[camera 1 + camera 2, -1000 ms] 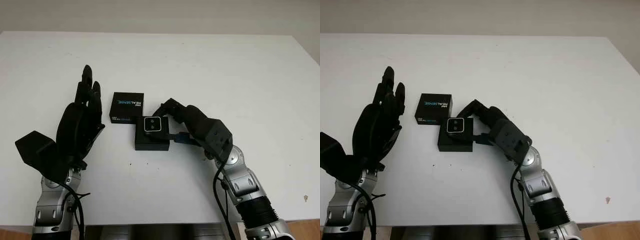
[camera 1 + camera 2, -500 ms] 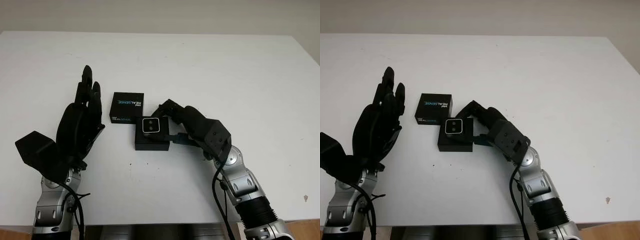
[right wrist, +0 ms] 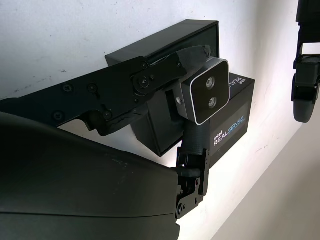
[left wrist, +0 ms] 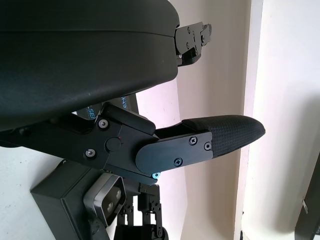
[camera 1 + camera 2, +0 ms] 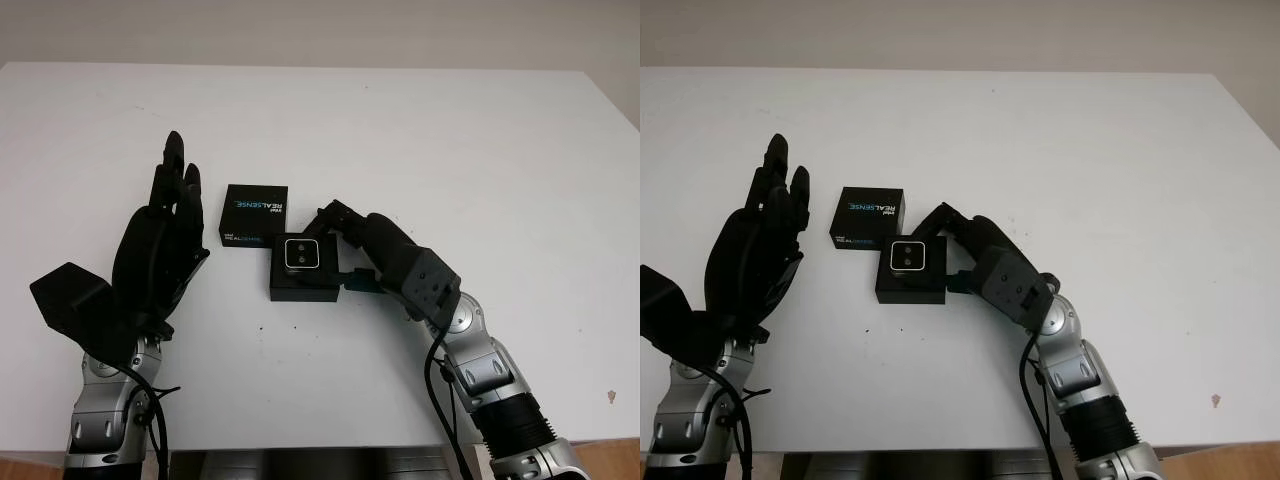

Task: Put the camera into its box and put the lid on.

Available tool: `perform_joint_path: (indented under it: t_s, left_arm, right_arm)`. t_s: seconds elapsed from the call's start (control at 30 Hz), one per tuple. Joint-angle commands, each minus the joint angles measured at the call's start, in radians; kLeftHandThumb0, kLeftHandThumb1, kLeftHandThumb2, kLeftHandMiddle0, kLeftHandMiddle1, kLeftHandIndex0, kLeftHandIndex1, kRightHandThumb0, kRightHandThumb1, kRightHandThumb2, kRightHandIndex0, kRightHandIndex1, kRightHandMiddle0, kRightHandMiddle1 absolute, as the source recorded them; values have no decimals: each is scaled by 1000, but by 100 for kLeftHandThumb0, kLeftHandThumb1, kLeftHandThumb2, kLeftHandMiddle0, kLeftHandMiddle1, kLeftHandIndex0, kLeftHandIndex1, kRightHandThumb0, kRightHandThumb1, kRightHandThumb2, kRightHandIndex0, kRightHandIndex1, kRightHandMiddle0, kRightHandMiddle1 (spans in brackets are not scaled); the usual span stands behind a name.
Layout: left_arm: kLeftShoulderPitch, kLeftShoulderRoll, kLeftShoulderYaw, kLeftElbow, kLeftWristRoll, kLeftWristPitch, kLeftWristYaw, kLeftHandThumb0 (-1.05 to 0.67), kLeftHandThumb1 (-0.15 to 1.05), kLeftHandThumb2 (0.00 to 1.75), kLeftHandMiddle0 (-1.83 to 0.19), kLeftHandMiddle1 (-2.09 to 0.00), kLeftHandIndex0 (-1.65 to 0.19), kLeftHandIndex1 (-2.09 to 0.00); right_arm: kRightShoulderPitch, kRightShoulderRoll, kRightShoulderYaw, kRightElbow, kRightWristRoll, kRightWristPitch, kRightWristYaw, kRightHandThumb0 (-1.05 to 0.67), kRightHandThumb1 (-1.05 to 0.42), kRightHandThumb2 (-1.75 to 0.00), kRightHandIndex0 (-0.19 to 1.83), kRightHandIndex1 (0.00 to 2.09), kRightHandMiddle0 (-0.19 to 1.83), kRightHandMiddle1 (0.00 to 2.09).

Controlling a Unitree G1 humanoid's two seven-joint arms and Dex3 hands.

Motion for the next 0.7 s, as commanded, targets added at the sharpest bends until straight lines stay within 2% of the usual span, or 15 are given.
perform_joint_path:
  t_s: [0.0,0.67]
  left_arm:
    - [12,2,3,-18,-1,-1,0,-83,105,64,19,0,19,0]
    - [10,4,2,-16,-1,-3,-3,-83,105,63,19,0,19,0]
  right_arm:
    - [10,-8,-7,4,-2,-12,-6,-50,-104,-5,17,5,28,172]
    - [7,2,-14,22,3,-39,-52,-48,-104,-5,18,6,28,172]
